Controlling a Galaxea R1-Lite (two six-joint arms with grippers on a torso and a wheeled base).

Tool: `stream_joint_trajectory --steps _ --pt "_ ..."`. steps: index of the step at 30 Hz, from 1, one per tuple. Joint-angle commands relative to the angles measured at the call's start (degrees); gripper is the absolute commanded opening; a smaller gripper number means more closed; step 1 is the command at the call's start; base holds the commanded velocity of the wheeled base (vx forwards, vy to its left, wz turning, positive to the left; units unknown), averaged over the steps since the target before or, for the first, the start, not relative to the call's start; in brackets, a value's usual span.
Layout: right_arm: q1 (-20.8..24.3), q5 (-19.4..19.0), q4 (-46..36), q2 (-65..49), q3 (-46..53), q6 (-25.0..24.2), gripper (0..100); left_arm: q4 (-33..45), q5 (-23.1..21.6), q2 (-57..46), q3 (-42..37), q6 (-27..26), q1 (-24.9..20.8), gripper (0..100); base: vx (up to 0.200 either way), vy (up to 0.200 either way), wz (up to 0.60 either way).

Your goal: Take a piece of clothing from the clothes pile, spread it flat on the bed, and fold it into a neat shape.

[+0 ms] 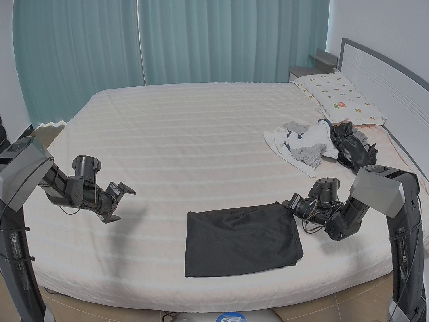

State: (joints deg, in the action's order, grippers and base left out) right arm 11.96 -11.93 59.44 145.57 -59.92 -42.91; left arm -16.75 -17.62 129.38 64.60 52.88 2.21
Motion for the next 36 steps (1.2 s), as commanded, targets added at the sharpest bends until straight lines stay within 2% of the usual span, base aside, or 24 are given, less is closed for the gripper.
stream_joint_trajectory --steps 1,8,16,17,22,25,28,31,32,33,36 --pt "-0.6 0.9 1.3 0.1 -0.5 -1.0 0 0.0 0.0 0.1 -0.1 0.0 0.0 100 0.000 0.000 0.00" --pt "-1.8 1.1 4.6 0.6 1.0 -3.8 0 0.0 0.0 0.1 0.0 0.0 0.1 100 0.000 0.000 0.00" --pt "-1.9 1.1 4.7 0.9 1.4 -4.0 0 0.0 0.0 0.1 0.0 0.0 0.1 100 0.000 0.000 0.00" --pt "-1.9 1.1 4.7 0.9 1.5 -4.0 100 0.0 0.0 0.1 0.0 0.0 0.1 100 0.000 0.000 0.00" --pt "-1.9 1.1 4.9 0.9 2.1 -4.2 100 0.0 0.0 0.1 -0.1 0.0 0.1 100 0.000 0.000 0.00" --pt "-2.0 1.2 7.1 0.2 3.9 -6.1 100 0.0 0.0 0.1 -0.1 0.0 0.1 100 0.000 0.000 0.00" --pt "-2.5 1.2 9.2 -0.6 6.7 -5.9 100 0.0 0.0 0.1 -0.1 0.0 0.1 100 0.000 0.000 0.00" --pt "-2.9 -1.2 11.5 -2.7 13.0 -3.2 100 0.0 0.0 0.1 -0.1 -0.1 0.0 100 0.000 0.000 0.00" --pt "-2.9 -1.3 11.6 -2.7 13.2 -2.7 100 0.0 0.0 0.1 -0.1 -0.1 0.0 100 0.000 0.000 0.00" --pt "-3.0 -1.4 12.0 -2.6 14.0 -0.1 100 0.0 0.0 0.3 -0.1 -0.1 0.0 100 0.000 0.000 0.00" --pt "-3.0 -1.5 13.8 -2.4 15.8 0.8 100 -0.1 0.7 0.3 -0.1 0.0 0.0 100 0.000 0.000 0.00"
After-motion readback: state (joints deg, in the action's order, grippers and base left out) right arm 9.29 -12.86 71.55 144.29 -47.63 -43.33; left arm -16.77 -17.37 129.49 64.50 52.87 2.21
